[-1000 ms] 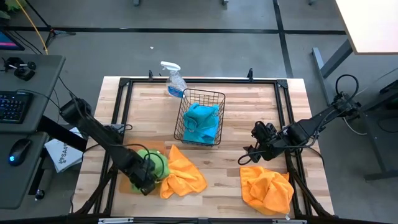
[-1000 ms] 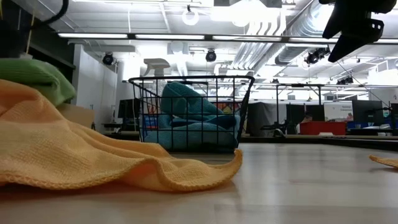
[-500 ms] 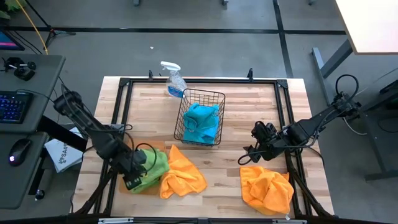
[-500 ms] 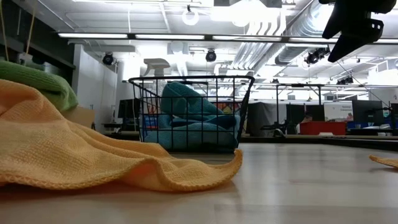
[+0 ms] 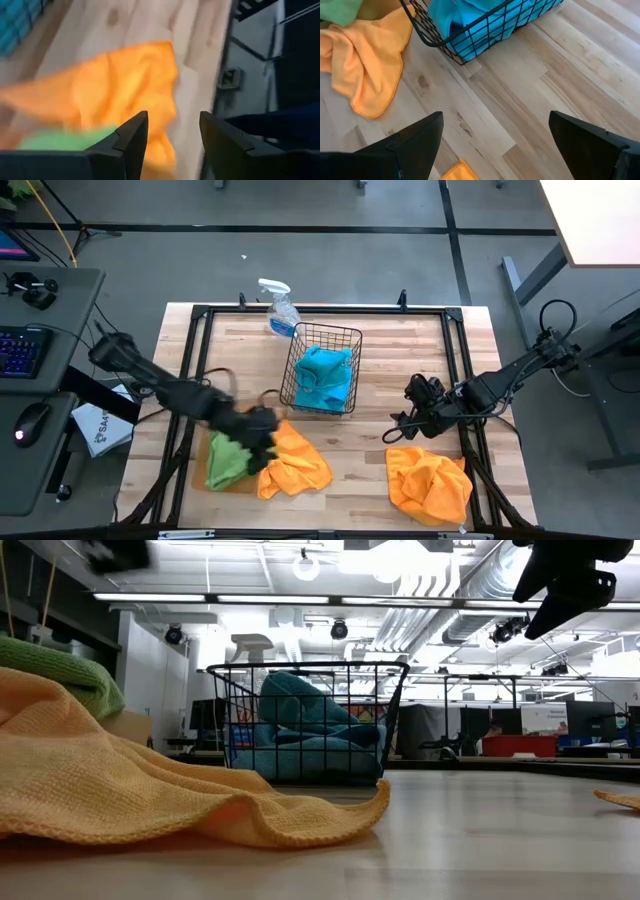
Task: Sort microfiber towel by color & place in baskets
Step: Put the green towel into the orange bin
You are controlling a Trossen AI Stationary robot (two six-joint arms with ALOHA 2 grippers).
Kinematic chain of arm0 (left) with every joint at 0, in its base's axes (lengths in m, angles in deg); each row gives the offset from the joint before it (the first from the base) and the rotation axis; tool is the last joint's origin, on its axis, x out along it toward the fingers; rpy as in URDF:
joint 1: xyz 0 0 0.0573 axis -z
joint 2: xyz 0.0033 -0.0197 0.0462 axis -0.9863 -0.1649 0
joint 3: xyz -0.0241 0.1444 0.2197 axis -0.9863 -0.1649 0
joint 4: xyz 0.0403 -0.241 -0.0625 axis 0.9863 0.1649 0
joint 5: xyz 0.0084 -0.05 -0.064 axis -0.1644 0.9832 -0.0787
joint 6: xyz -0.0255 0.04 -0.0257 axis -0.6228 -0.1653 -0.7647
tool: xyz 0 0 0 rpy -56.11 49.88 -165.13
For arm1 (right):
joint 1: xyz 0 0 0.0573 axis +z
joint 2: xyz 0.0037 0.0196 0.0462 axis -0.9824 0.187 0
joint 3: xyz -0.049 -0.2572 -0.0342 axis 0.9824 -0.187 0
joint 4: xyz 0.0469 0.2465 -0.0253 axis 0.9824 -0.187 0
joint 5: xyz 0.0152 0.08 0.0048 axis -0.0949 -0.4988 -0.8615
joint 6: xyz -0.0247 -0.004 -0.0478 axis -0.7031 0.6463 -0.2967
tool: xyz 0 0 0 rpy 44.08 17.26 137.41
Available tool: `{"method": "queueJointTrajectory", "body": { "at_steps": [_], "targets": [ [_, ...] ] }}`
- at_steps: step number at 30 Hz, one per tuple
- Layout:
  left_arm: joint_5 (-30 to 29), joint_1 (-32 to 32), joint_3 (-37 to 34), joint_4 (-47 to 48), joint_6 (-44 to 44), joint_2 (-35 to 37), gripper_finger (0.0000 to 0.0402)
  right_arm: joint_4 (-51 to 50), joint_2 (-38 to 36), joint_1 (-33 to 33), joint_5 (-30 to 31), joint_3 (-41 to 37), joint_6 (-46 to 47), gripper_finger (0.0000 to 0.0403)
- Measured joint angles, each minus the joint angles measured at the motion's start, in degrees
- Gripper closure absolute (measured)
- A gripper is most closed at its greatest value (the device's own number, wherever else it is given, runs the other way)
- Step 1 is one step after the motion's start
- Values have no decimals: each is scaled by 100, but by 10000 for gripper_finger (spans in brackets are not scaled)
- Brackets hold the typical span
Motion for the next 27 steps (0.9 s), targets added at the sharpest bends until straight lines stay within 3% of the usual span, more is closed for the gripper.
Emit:
{"method": "queueJointTrajectory", "body": {
  "at_steps": [5,13,17,27],
  "targets": [
    [370,-688,401,-76,1259,-1167,234,3,0,0,1,0,166,43],
    [383,-1045,1716,1774,2615,-2637,234,4,0,0,3,0,408,43],
    [344,-948,1776,2489,2919,-2933,234,3,0,0,17,-1,411,43],
    [149,-799,1606,2827,2818,-2885,234,4,0,0,256,0,450,43]
  ]
}}
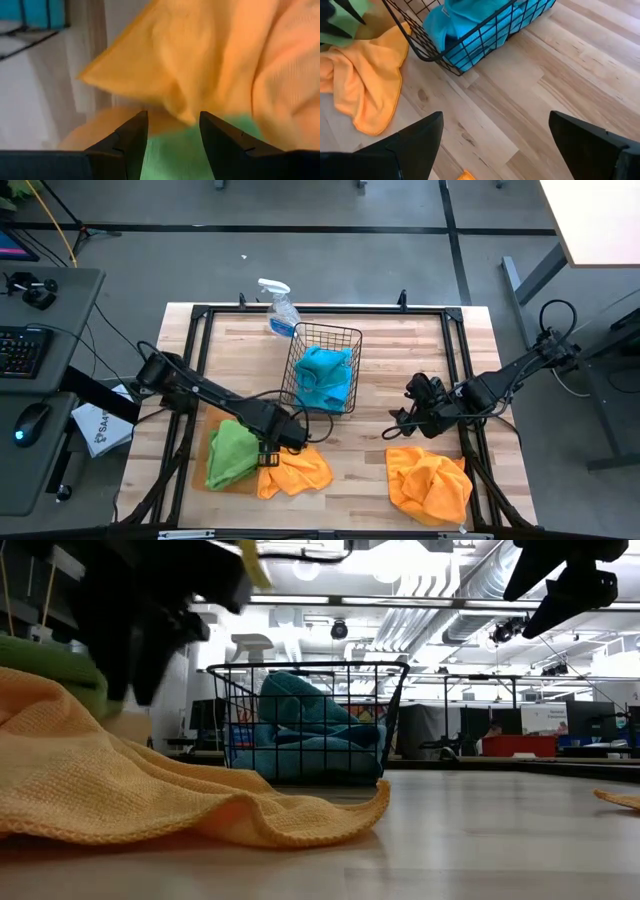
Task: Sort microfiber towel by color & place in baskets
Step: Put the green towel into the orange bin
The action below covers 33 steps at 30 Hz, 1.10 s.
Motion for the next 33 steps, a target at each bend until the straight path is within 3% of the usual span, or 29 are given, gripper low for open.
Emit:
{"method": "queueJointTrajectory", "body": {
  "at_steps": [8,16,27,33],
  "targets": [
    [0,373,0,1115,-2,368,234,-1,0,0,46,-1,-14,43],
    [2,816,-634,1149,-742,687,234,-3,0,0,46,0,-15,43],
    [386,1078,-2326,-916,-1987,817,234,-4,0,0,44,-1,-15,43],
    [481,950,-2224,-818,-1756,939,234,-5,0,0,44,0,-15,43]
  ]
}}
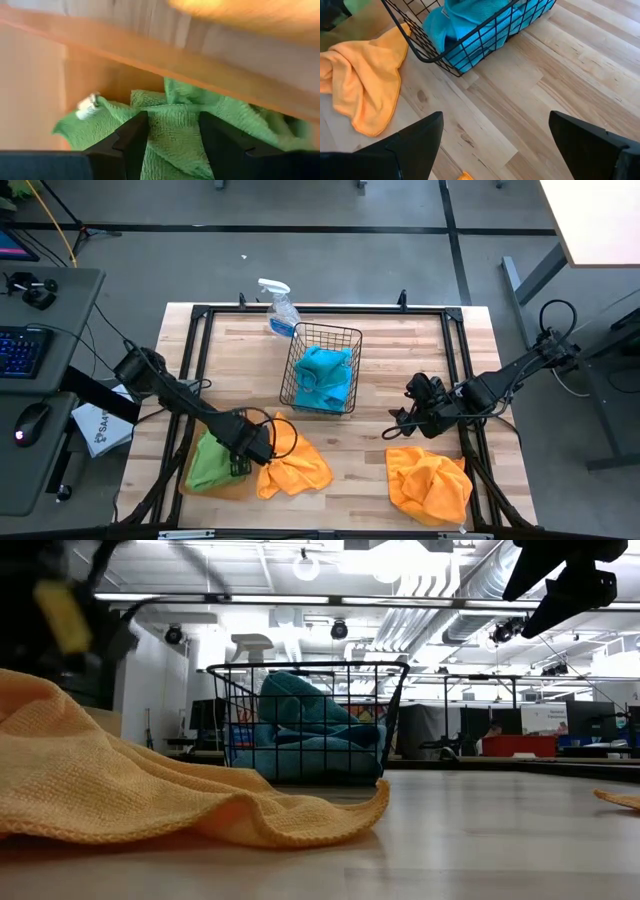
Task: Sort microfiber towel by color & place in baskets
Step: Put the green towel into the orange bin, then stack the left orange towel on the right orange towel
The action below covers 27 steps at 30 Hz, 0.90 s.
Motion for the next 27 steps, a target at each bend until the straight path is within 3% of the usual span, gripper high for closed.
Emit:
{"method": "queueJointTrajectory", "body": {
  "at_steps": [10,12,15,20,27],
  "targets": [
    [-510,-361,622,672,216,1303,234,4,0,0,0,-2,-6,43],
    [-575,-397,628,476,147,1596,234,4,0,0,0,0,-44,43],
    [-550,-393,633,-622,61,1819,234,5,0,0,0,0,-44,43],
    [-188,-146,650,-2261,859,1488,234,7,0,0,56,0,-44,43],
    [-146,-62,1010,-1880,1053,334,229,7,0,0,98,-2,-92,43]
  ]
}}
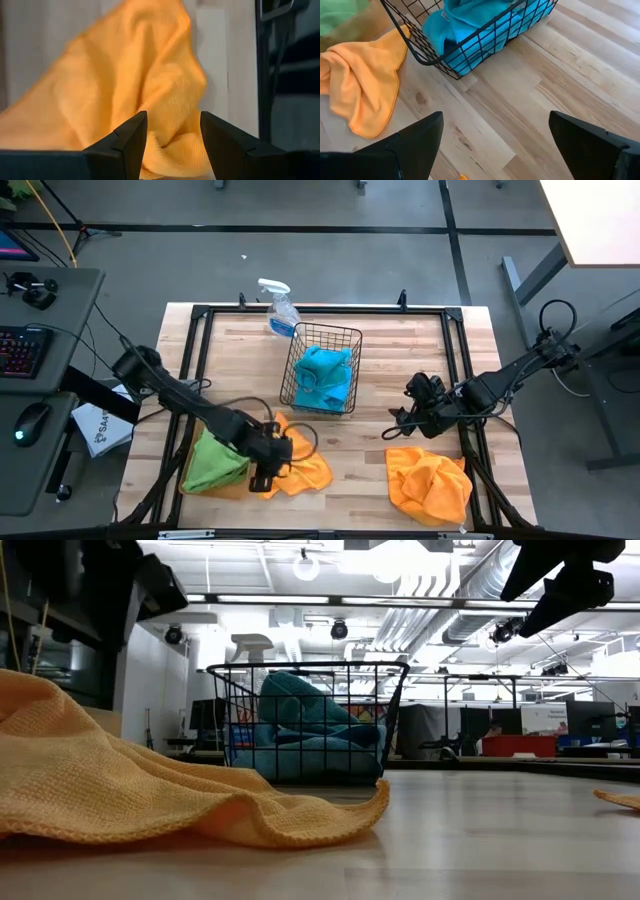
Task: Sort microfiber towel by color & place in baskets
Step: Stack the left orange towel on the right orange towel
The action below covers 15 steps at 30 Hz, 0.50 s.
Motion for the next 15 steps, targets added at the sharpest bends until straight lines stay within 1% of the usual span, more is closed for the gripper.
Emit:
{"method": "queueJointTrajectory", "body": {
  "at_steps": [5,9,11,15],
  "targets": [
    [40,21,728,573,689,-811,209,0,0,0,206,1,-129,43],
    [-156,-54,1255,1240,997,-1383,189,0,0,0,256,2,-203,43],
    [-321,-64,1371,1434,1065,-1592,180,-2,0,0,256,2,-244,43],
    [-381,-63,1389,1573,1013,-1907,169,-2,0,0,254,1,-253,43]
  ]
}}
